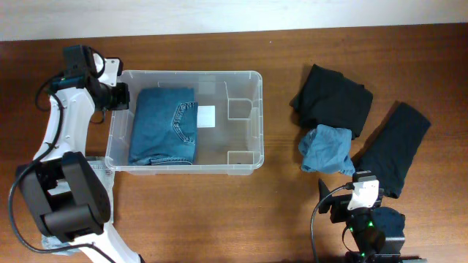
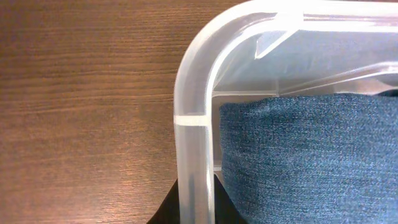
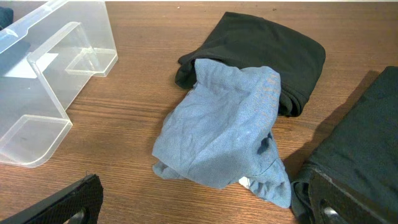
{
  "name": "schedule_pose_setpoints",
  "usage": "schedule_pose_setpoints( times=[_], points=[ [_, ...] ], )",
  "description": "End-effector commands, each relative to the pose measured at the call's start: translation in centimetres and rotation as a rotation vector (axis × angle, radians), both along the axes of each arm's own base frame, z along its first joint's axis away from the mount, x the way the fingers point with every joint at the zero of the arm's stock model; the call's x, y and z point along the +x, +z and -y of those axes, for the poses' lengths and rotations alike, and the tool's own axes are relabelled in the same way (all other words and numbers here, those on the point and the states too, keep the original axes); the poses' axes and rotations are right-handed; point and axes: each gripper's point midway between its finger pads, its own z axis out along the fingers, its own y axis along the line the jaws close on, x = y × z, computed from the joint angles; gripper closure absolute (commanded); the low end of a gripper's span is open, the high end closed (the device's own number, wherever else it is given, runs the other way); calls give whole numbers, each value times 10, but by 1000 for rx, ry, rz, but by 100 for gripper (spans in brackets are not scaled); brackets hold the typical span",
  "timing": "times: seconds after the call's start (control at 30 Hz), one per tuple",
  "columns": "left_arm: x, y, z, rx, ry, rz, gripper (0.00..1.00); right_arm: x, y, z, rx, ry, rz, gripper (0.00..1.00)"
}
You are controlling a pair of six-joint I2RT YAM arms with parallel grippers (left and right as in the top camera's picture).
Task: Pack container
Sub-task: 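Move the left gripper back toward the light-grey jeans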
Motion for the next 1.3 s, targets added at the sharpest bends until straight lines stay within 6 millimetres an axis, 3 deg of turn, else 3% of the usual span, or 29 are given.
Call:
schedule_pose_setpoints(
  times=[0.0,0.13,0.17,0.2,0.3,0.43,0.63,0.7,0.83,0.97,1.0,1.03,1.17,1.27],
  points=[
    [4,9,-5,-33,82,20,92,0,-2,0,-3,1,-2,2],
    [-4,37,-5,-79,172,1,31,0,-2,0,-3,1,-2,2],
    [-7,49,-5,-78,173,2,24,0,-2,0,-3,1,-2,2],
    [-14,73,-6,-77,176,8,24,0,-2,0,-3,1,-2,2],
    [-37,112,-16,-69,210,-8,22,0,-2,0,-3,1,-2,2],
    [-84,133,-46,-50,319,-90,23,0,-2,0,-3,1,-2,2],
    [-187,133,-96,-3,534,-346,37,0,-2,0,-3,1,-2,2],
    [-207,136,-96,-44,569,-353,40,0,-2,0,-3,1,-2,2],
    [-230,142,-92,-30,601,-293,40,0,-2,0,-3,1,-2,2],
    [-249,140,-105,24,686,-142,19,0,-2,0,-3,1,-2,2],
    [-253,132,-110,23,720,-121,4,0,-2,0,-3,1,-2,2],
    [-256,122,-116,11,762,-109,1,0,-2,0,-3,1,-2,2],
    [-267,62,-136,-165,837,-139,1,0,-2,0,-3,1,-2,2],
    [-256,43,-143,-337,733,-99,1,0,-2,0,-3,1,-2,2]
  ],
)
